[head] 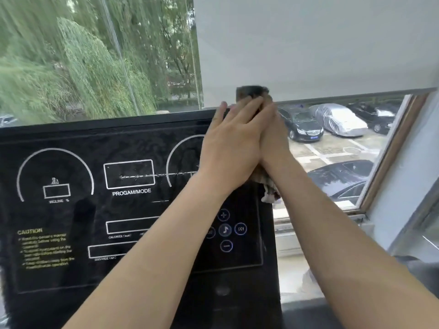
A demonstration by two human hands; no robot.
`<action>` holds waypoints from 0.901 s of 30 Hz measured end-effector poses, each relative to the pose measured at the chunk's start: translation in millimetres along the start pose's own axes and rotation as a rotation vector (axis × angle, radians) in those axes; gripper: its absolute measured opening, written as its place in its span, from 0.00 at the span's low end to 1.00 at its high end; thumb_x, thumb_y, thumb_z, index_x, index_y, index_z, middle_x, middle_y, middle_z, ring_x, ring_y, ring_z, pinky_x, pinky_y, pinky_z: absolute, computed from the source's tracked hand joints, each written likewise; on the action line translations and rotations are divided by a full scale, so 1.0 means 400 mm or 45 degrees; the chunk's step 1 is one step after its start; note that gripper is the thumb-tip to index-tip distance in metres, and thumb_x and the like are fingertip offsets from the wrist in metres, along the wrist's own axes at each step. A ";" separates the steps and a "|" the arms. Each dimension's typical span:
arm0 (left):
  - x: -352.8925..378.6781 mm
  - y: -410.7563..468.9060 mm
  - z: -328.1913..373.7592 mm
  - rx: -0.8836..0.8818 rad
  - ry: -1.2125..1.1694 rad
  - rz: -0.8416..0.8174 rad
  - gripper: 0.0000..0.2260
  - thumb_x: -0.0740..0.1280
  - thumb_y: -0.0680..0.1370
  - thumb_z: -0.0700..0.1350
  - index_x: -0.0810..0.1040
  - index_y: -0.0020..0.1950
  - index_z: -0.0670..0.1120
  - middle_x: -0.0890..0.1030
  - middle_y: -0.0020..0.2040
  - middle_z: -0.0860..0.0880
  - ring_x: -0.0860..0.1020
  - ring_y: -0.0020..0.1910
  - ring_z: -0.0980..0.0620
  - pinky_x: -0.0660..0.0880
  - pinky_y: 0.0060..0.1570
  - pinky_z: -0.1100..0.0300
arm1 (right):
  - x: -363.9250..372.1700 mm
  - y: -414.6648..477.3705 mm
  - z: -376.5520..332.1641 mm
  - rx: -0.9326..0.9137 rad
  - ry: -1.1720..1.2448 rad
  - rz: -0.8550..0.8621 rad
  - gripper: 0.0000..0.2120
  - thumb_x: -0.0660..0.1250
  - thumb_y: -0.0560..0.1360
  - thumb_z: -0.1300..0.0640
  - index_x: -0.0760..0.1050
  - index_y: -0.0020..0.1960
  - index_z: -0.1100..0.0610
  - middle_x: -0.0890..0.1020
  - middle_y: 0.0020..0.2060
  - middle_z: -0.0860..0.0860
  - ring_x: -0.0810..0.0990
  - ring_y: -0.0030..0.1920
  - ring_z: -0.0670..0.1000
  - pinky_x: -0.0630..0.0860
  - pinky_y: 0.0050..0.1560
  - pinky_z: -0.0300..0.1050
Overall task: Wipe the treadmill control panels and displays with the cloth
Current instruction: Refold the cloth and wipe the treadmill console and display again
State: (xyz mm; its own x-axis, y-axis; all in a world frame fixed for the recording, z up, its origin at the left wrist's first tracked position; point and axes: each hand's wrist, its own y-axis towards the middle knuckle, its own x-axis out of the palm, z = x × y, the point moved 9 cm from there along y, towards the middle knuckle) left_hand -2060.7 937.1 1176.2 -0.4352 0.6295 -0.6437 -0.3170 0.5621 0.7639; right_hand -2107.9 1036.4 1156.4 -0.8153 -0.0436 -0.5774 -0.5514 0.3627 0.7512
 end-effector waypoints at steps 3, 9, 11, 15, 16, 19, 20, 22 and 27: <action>-0.038 -0.038 -0.076 -0.128 -0.009 -0.025 0.30 0.56 0.74 0.40 0.59 0.78 0.49 0.62 0.77 0.49 0.57 0.76 0.49 0.50 0.75 0.48 | -0.066 0.052 -0.107 -0.145 -0.154 -0.214 0.17 0.53 0.78 0.50 0.75 0.58 0.54 0.80 0.55 0.54 0.78 0.56 0.58 0.71 0.51 0.47; -0.163 -0.158 -0.296 -0.486 -0.026 0.100 0.29 0.57 0.76 0.38 0.57 0.77 0.42 0.60 0.77 0.44 0.55 0.77 0.47 0.50 0.76 0.54 | 0.014 0.023 -0.447 -0.512 -0.263 -0.584 0.18 0.52 0.80 0.48 0.72 0.66 0.47 0.77 0.62 0.49 0.75 0.63 0.55 0.70 0.56 0.49; -0.217 -0.202 -0.381 -0.575 -0.014 0.162 0.28 0.58 0.76 0.37 0.59 0.77 0.43 0.62 0.76 0.45 0.57 0.76 0.49 0.52 0.75 0.56 | 0.057 0.011 -0.553 -0.593 -0.235 -0.549 0.18 0.51 0.80 0.48 0.72 0.65 0.47 0.78 0.61 0.48 0.76 0.61 0.54 0.70 0.52 0.48; -0.298 -0.304 -0.539 -0.701 -0.038 0.222 0.28 0.59 0.74 0.37 0.63 0.76 0.46 0.67 0.73 0.46 0.62 0.73 0.49 0.57 0.73 0.54 | 0.127 -0.031 -0.748 -0.725 -0.197 -0.441 0.16 0.51 0.80 0.50 0.76 0.59 0.49 0.79 0.54 0.47 0.77 0.53 0.52 0.67 0.48 0.47; -0.321 -0.329 -0.575 -0.724 -0.049 0.234 0.29 0.60 0.73 0.37 0.63 0.75 0.47 0.68 0.72 0.47 0.63 0.72 0.49 0.59 0.73 0.55 | 0.141 -0.044 -0.797 -0.760 -0.175 -0.435 0.16 0.51 0.79 0.50 0.76 0.57 0.49 0.79 0.50 0.47 0.76 0.48 0.52 0.67 0.45 0.46; -0.375 -0.388 -0.658 -0.738 -0.078 0.260 0.31 0.62 0.72 0.36 0.63 0.75 0.48 0.70 0.71 0.48 0.65 0.71 0.50 0.60 0.71 0.56 | 0.174 -0.077 -0.896 -0.798 -0.082 -0.332 0.14 0.53 0.79 0.51 0.77 0.52 0.51 0.79 0.47 0.47 0.76 0.44 0.52 0.67 0.42 0.46; -0.392 -0.401 -0.684 -0.726 -0.083 0.257 0.32 0.62 0.71 0.34 0.64 0.75 0.47 0.70 0.71 0.48 0.65 0.71 0.49 0.60 0.72 0.56 | 0.176 -0.087 -0.920 -0.800 -0.065 -0.261 0.15 0.53 0.79 0.51 0.77 0.52 0.51 0.80 0.48 0.48 0.78 0.46 0.52 0.69 0.45 0.47; -0.419 -0.421 -0.739 -0.741 -0.094 0.258 0.32 0.60 0.69 0.30 0.69 0.72 0.46 0.71 0.70 0.48 0.67 0.70 0.49 0.60 0.71 0.57 | 0.183 -0.109 -0.946 -0.778 -0.052 -0.173 0.16 0.54 0.80 0.51 0.78 0.57 0.53 0.81 0.53 0.50 0.79 0.54 0.54 0.69 0.54 0.50; -0.469 -0.433 -0.827 -0.842 -0.168 0.357 0.14 0.63 0.72 0.34 0.76 0.55 0.44 0.77 0.53 0.50 0.74 0.56 0.47 0.66 0.55 0.62 | 0.219 -0.201 -0.981 -0.867 0.031 -0.368 0.29 0.53 0.80 0.49 0.53 0.78 0.58 0.60 0.76 0.53 0.53 0.76 0.54 0.46 0.75 0.53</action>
State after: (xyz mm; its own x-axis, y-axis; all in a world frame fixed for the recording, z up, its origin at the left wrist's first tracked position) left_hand -2202.9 544.1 1179.7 -0.4829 0.7850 -0.3881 -0.6694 -0.0453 0.7415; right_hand -2204.3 638.1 1171.0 -0.6205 -0.0733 -0.7808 -0.7257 -0.3240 0.6070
